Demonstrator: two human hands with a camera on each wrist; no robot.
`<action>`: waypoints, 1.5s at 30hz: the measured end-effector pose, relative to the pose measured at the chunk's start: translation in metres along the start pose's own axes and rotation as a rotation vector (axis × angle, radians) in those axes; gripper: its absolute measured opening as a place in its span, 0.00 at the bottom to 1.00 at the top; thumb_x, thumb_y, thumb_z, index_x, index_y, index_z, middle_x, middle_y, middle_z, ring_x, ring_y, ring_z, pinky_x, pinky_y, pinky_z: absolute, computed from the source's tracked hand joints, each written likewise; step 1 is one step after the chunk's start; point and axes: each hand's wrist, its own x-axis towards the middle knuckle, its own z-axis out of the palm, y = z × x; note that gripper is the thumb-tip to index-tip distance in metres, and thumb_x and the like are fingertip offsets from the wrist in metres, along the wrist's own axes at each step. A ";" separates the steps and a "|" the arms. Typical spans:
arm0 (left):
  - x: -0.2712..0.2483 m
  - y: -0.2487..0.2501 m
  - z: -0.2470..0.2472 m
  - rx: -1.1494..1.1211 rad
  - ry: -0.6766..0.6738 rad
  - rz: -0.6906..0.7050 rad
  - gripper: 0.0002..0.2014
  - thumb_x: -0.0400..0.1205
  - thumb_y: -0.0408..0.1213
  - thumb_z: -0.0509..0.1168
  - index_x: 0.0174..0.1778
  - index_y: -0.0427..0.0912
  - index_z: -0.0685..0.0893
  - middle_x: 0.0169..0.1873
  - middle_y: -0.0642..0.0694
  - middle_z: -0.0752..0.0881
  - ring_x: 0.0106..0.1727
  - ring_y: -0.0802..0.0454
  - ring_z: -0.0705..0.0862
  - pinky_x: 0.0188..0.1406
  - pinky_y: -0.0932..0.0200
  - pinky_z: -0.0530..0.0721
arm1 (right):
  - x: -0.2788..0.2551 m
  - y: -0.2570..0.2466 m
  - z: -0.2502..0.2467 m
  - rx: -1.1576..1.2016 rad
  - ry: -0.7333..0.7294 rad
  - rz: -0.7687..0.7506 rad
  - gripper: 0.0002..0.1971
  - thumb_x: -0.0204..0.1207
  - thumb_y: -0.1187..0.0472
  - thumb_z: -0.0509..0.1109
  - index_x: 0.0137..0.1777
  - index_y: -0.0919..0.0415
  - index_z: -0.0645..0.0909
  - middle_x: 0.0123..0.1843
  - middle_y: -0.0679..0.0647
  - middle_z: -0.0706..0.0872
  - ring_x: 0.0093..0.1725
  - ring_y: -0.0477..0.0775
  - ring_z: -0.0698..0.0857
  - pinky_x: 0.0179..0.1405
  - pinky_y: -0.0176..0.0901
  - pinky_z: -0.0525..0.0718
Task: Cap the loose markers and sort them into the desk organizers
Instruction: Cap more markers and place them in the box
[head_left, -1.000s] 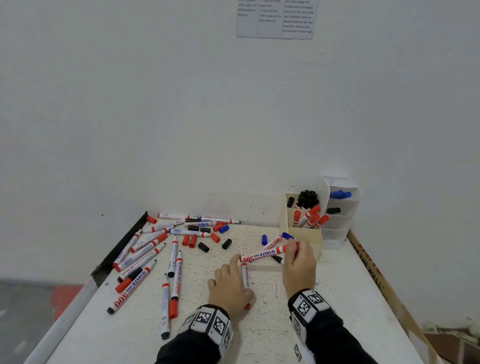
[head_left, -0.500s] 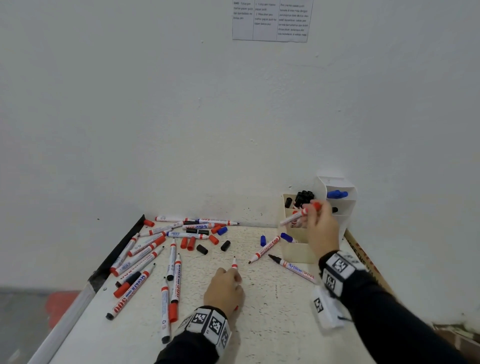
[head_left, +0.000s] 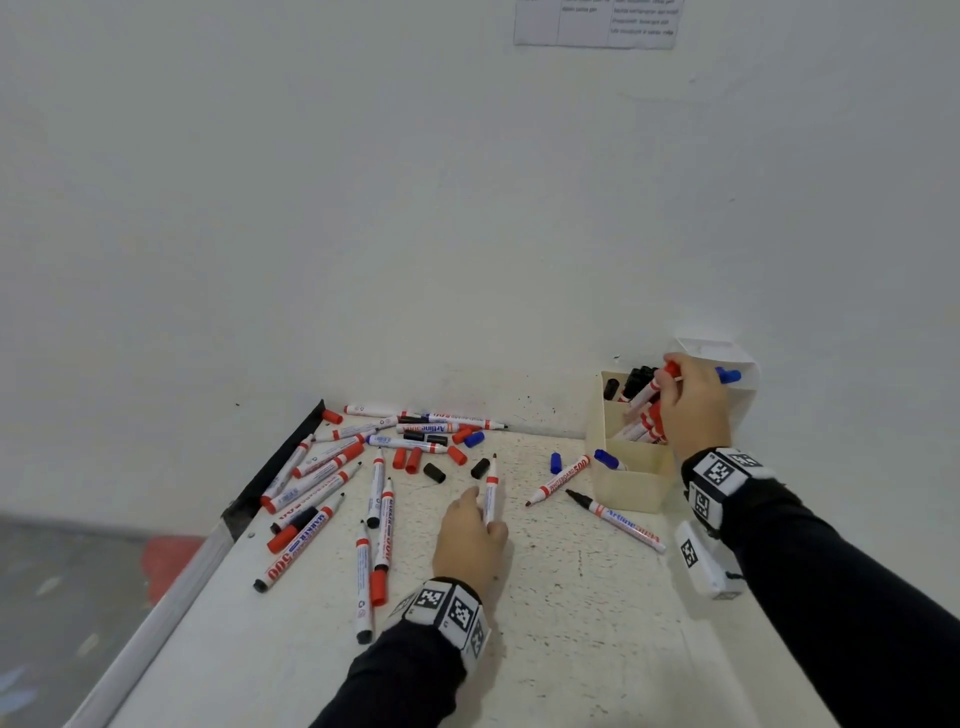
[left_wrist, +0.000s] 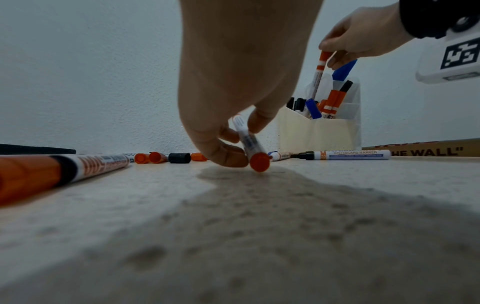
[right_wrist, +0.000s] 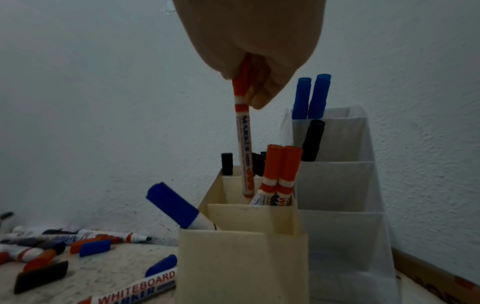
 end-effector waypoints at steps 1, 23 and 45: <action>0.001 -0.001 -0.001 -0.006 0.007 -0.007 0.24 0.81 0.36 0.61 0.75 0.42 0.69 0.60 0.44 0.79 0.52 0.54 0.79 0.52 0.63 0.78 | 0.000 0.001 0.002 -0.013 -0.022 0.029 0.13 0.81 0.64 0.60 0.64 0.65 0.75 0.54 0.64 0.83 0.55 0.62 0.82 0.59 0.56 0.81; -0.004 -0.009 -0.046 -0.213 0.113 0.035 0.22 0.81 0.35 0.65 0.71 0.44 0.73 0.57 0.45 0.84 0.49 0.49 0.86 0.53 0.50 0.87 | -0.079 -0.055 0.056 -0.107 -0.841 0.079 0.08 0.78 0.65 0.63 0.53 0.59 0.81 0.54 0.55 0.84 0.49 0.51 0.80 0.48 0.39 0.77; -0.026 -0.054 -0.106 0.090 -0.035 -0.010 0.18 0.82 0.34 0.60 0.68 0.50 0.77 0.58 0.46 0.85 0.56 0.52 0.82 0.58 0.61 0.78 | -0.155 -0.094 0.109 0.046 -0.653 0.065 0.08 0.75 0.68 0.65 0.51 0.56 0.73 0.49 0.54 0.77 0.42 0.45 0.75 0.41 0.30 0.72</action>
